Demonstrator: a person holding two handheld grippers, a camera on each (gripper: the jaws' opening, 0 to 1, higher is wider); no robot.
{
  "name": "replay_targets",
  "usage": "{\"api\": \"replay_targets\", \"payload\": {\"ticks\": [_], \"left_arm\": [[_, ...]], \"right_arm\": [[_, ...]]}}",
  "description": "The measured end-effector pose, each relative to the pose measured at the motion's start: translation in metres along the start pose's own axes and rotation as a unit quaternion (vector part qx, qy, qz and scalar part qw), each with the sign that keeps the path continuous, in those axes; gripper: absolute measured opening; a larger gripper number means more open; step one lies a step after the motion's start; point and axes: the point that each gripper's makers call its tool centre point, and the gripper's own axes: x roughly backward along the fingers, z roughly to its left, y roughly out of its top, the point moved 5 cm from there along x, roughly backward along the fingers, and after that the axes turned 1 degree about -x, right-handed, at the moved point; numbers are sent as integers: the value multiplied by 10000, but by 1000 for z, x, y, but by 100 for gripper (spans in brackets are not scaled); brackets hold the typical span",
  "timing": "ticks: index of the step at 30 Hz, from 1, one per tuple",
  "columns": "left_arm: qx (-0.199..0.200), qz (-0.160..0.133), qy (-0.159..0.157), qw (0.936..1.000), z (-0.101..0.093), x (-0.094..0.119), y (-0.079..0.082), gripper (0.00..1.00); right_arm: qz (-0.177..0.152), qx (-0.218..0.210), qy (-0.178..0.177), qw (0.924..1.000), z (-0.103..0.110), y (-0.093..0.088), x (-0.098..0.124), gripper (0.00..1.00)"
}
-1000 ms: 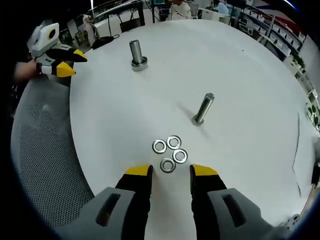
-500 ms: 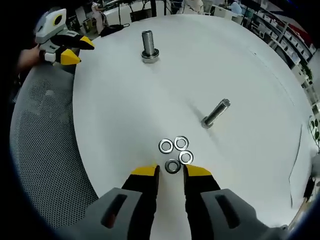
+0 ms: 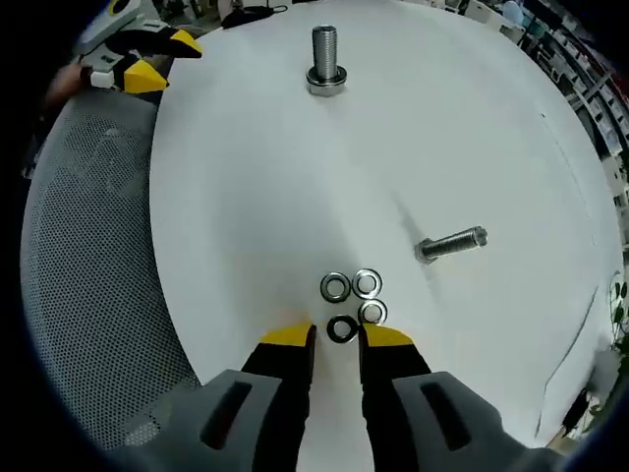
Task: Place the washer onto the threaded stud by aligning its center hole with the stud, sliding it down to the base, and recovering from edge contact or off-axis alignment until the washer reaches the visible bottom stop.
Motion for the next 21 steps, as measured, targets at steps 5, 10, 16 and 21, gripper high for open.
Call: {"api": "replay_targets", "payload": {"ticks": [5,10,16,21], "left_arm": [[-13,-8,7,10000,0,0,0,30],[-6,-24,10,10000,0,0,0,30],[21,-15,-1,10000,0,0,0,30],[51,-13,-70,10000,-1,-1,0,30]], "right_arm": [[142,435,88,9989,-1,0,0,19],[316,679,69,9972,-1,3,-2,17],[534,610,7,9967,0,6,-2,17],[572,403,7,9975,-4,5,-3,16]]}}
